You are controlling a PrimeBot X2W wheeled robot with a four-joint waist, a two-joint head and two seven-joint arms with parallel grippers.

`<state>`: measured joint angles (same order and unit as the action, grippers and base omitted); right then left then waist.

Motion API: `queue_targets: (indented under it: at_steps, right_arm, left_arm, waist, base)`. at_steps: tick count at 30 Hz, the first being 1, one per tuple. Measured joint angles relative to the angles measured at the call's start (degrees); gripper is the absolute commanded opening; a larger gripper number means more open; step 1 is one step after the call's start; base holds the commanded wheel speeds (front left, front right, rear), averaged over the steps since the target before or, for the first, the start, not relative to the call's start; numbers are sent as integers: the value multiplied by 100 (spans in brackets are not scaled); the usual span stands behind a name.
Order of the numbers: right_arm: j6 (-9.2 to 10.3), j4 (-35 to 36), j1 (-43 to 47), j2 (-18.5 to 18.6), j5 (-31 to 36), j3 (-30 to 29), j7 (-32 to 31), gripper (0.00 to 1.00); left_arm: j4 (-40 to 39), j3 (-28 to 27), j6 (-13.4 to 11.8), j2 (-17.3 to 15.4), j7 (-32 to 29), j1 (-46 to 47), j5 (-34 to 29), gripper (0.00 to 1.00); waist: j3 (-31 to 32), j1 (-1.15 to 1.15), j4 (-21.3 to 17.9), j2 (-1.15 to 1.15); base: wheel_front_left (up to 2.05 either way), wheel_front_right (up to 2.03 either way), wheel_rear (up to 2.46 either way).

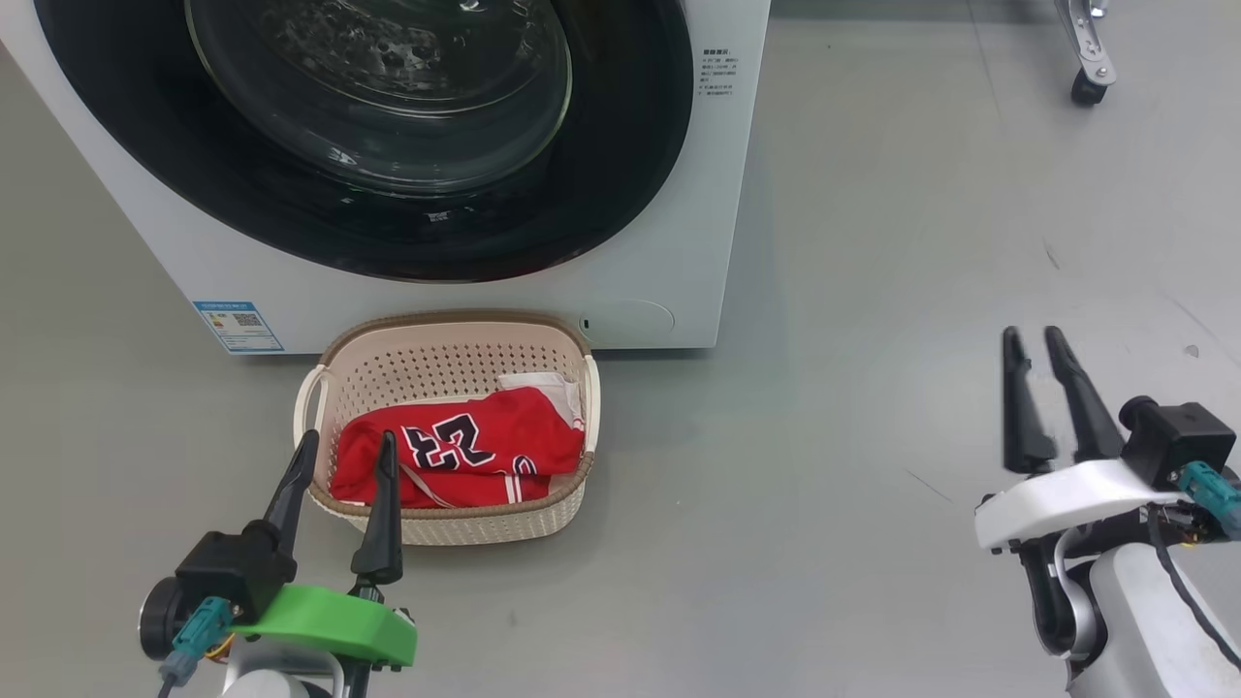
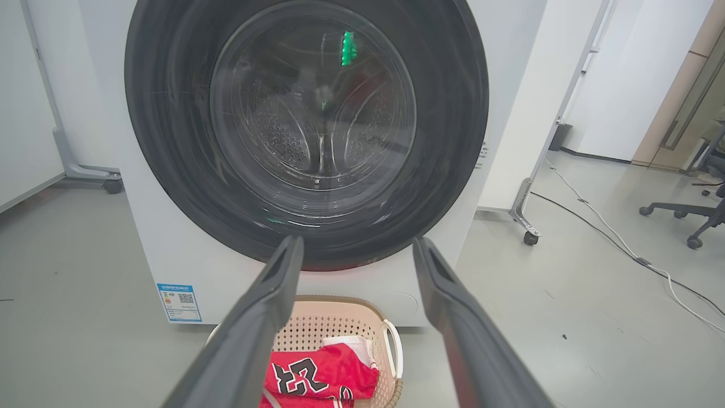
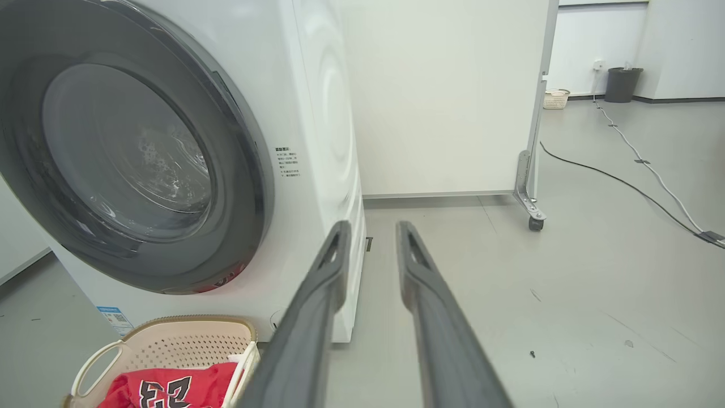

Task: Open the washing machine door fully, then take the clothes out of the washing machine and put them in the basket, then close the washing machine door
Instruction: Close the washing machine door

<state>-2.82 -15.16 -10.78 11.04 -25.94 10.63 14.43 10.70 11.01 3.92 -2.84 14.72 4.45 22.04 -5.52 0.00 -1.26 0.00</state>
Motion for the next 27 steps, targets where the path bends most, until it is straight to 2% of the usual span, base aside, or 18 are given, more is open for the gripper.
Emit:
queue_targets:
  at_steps: [27]
  right_arm:
    - [-124,277,370,-266,300,-260,0,100]
  left_arm:
    - [-180,-232,42,23,0,-4,-291,100]
  waist:
    - [-11,0,-126,0]
  base:
    - [0,0,0]
